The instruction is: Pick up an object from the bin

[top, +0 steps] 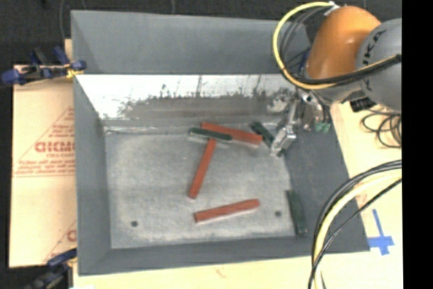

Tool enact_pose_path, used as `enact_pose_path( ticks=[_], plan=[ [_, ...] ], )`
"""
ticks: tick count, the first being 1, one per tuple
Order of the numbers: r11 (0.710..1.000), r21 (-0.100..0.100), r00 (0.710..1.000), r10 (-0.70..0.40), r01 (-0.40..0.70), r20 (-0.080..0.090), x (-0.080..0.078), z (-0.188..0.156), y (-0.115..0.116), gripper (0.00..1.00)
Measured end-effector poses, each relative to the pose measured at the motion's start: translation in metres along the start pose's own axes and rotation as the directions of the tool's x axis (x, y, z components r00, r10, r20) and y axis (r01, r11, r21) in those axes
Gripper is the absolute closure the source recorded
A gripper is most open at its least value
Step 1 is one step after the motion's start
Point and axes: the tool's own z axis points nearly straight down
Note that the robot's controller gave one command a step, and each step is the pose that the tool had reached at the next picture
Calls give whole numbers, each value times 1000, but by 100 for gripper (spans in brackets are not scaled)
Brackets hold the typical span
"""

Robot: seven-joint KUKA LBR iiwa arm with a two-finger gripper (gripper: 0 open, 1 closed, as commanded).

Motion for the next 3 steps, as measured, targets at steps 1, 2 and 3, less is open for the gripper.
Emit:
enact_pose_path(
  ticks=[1, 2, 3],
  plan=[
    [992, 0, 992, -123, 123, 2, 18, 52, 17, 100],
    [992, 1, 992, -124, 124, 2, 18, 52, 17, 100],
    [991, 1, 991, -131, 131, -5, 15, -69, 15, 100]
  ],
)
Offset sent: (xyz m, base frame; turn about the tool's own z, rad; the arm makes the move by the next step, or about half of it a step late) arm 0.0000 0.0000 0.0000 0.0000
